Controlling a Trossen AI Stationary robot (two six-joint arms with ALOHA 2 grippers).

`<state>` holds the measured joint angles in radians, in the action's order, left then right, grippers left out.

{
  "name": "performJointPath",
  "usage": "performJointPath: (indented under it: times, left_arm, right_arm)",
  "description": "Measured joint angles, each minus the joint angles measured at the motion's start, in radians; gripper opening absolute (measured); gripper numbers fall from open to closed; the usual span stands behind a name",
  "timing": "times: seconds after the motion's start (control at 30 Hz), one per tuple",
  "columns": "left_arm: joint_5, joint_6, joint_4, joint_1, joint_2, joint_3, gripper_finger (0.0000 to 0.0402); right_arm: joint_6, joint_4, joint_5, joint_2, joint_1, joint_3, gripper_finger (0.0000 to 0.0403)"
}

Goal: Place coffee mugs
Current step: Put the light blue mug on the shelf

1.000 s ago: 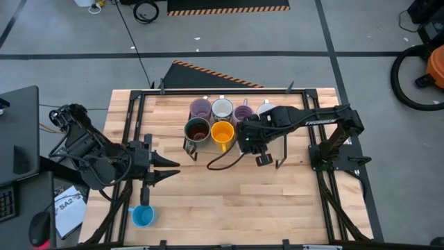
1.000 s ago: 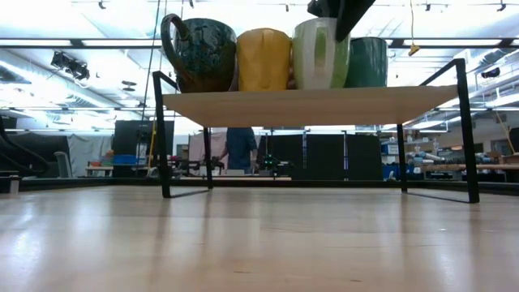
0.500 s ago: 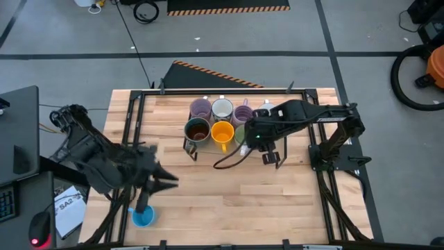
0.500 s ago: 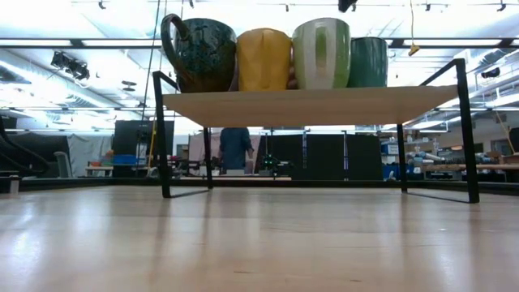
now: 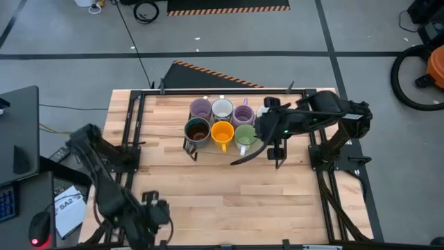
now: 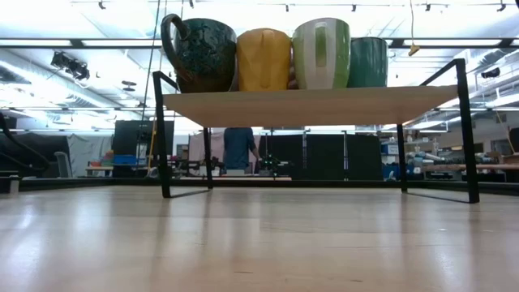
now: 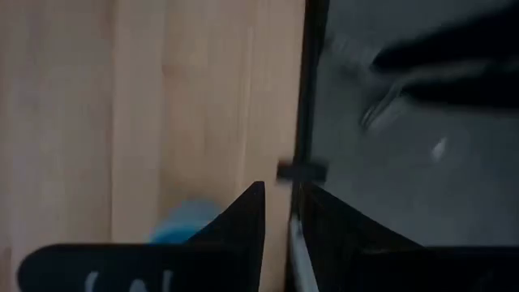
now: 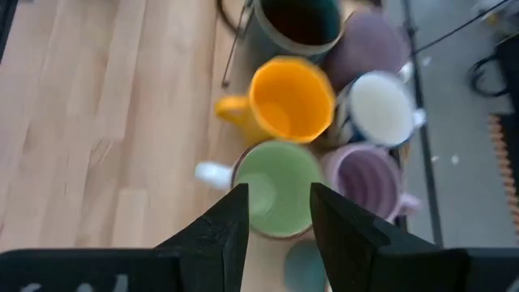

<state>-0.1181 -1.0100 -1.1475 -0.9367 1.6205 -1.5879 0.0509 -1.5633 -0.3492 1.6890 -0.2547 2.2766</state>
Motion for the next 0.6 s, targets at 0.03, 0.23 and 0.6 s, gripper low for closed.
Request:
performJointPath:
  times: [0.03,0.23,0.6]
  left_arm:
    - [0.018,0.006,-0.014,-0.01,0.024,0.0,0.0084]
    - [0.089,0.054,-0.126,-0.016,0.091,0.042,0.0084]
    - [0.148,0.086,-0.041,-0.015,-0.137,0.338,0.0084]
  right_arm:
    - [-0.001,0.004,-0.011,0.0,-0.002,0.015,0.0138]
    - [-0.001,0.045,-0.034,0.001,-0.006,0.046,0.0138]
    - [0.028,0.103,-0.018,0.002,-0.037,0.046,0.0138]
